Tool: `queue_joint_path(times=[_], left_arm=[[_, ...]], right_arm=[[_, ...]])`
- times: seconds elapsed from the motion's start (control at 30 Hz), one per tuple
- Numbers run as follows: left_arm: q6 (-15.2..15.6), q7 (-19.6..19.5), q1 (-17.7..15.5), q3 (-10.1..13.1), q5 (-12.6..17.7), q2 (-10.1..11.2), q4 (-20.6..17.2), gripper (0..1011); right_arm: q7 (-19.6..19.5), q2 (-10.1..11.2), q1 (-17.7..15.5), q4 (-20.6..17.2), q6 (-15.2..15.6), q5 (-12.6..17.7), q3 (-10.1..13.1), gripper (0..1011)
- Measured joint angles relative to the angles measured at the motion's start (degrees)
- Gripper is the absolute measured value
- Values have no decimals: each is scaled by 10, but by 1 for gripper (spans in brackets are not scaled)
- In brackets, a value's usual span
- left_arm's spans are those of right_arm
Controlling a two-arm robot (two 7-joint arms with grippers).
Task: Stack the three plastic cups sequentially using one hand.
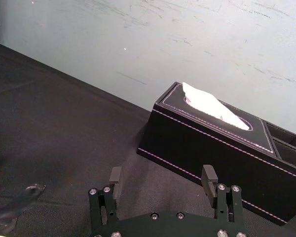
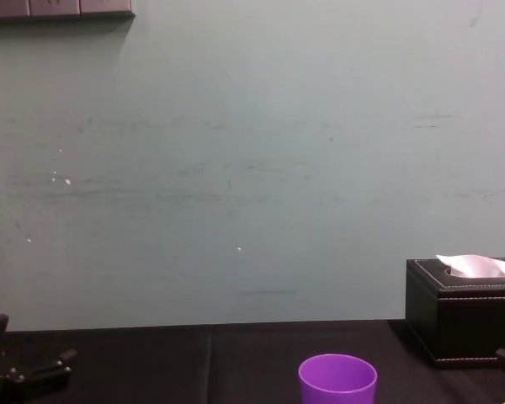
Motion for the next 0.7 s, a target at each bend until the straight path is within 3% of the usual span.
queue_joint_path(times=[0.7], left_arm=[[0,0,0,0,0,0,0,1011]], right_arm=[[0,0,0,0,0,0,0,1003]])
